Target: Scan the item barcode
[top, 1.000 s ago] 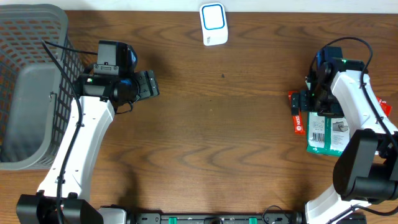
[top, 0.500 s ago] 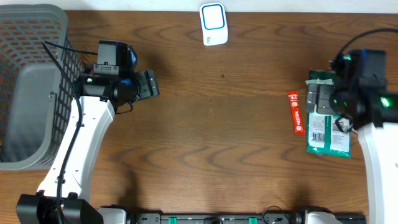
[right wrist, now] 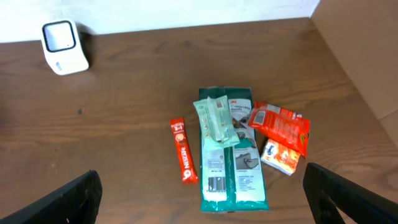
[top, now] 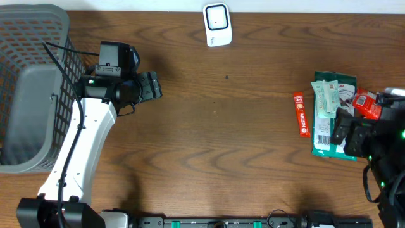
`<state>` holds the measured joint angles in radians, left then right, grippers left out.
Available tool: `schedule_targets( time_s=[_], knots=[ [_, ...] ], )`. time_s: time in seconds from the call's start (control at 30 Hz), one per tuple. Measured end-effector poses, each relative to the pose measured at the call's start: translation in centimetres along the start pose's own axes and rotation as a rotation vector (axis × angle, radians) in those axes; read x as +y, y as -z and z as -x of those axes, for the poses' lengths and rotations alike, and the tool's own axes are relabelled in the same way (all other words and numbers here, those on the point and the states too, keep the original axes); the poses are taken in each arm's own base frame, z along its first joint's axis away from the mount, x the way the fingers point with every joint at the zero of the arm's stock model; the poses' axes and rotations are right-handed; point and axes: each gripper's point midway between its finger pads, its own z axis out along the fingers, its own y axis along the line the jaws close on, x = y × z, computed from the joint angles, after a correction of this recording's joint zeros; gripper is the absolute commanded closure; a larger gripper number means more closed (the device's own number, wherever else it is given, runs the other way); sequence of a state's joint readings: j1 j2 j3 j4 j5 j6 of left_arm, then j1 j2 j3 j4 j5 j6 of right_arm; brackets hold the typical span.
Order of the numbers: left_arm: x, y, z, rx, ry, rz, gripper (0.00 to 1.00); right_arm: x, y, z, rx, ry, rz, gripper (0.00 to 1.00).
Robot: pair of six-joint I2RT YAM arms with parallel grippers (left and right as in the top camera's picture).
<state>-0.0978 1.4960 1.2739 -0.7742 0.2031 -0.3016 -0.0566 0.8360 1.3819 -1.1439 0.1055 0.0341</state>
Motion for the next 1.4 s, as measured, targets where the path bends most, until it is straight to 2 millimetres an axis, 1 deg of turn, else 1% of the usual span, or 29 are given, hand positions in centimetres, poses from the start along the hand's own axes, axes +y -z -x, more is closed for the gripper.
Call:
schedule_targets(
  time_s=[0.17, 0.2, 0.23, 0.33, 0.47, 0.53, 0.57, 0.67, 0.7, 0.73, 0.8, 0.9, 1.1, 1.17, 1.3, 1.4],
  knots=[
    [0.0, 0.0, 0.0, 0.0, 0.0, 0.0, 0.16, -0.2, 1.9, 0.2, -0.061, -0.006, 0.002, 0.01],
    [0.0, 0.0, 0.0, 0.0, 0.0, 0.0, 0.16, -0.2, 2.8, 0.2, -0.09, -0.008, 0.006, 0.01],
    [0.0, 0.0, 0.0, 0.0, 0.0, 0.0, 0.16, -0.2, 3.2, 0.2, -0.103, -0.007, 0.009, 0.01],
    [0.0, 0.0, 0.0, 0.0, 0.0, 0.0, 0.16, 0.1, 5.4, 0.0, -0.167, 0.0, 0.036, 0.01],
    [0.0, 0.0, 0.0, 0.0, 0.0, 0.0, 0.16, 0.2, 9.0, -0.5, -0.28, 0.009, 0.083, 0.01],
    [0.0, 0.0, 0.0, 0.0, 0.0, 0.0, 0.16, 0.1, 9.8, -0.6, -0.308, 0.005, 0.085, 0.01],
    [0.0, 0.0, 0.0, 0.0, 0.0, 0.0, 0.16, -0.1, 10.5, -0.8, -0.332, 0.001, 0.086, 0.01],
    [0.0, 0.0, 0.0, 0.0, 0.0, 0.0, 0.16, -0.2, 11.3, -1.1, -0.386, -0.007, 0.089, 0.01],
    [0.0, 0.0, 0.0, 0.0, 0.0, 0.0, 0.16, -0.3, 11.3, -1.2, -0.399, -0.009, 0.09, 0.01],
    [0.0, 0.0, 0.0, 0.0, 0.0, 0.0, 0.16, -0.3, 11.2, -2.0, -0.421, -0.012, 0.091, 0.01],
    [0.0, 0.0, 0.0, -0.002, -0.001, 0.0, 0.16, -0.2, 11.0, -1.5, -0.498, -0.024, 0.096, 0.01],
    [0.0, 0.0, 0.0, 0.0, 0.0, 0.0, 0.16, 0.2, 9.2, -2.3, -0.571, -0.032, 0.109, 0.01],
    [0.0, 0.0, 0.0, 0.0, 0.0, 0.0, 0.16, 1.5, 5.2, -2.4, -0.728, -0.045, 0.149, 0.01],
    [0.0, 0.0, 0.0, 0.0, 0.0, 0.0, 0.16, 1.7, 4.5, -2.3, -0.795, -0.056, 0.159, 0.01],
    [0.0, 0.0, 0.0, 0.001, 0.0, 0.0, 0.16, 2.1, 4.1, -1.4, -0.949, -0.091, 0.185, 0.01],
    [0.0, 0.0, 0.0, -0.001, 0.0, 0.0, 0.16, 2.3, 3.7, -1.1, -1.024, -0.118, 0.209, 0.01]
  ],
)
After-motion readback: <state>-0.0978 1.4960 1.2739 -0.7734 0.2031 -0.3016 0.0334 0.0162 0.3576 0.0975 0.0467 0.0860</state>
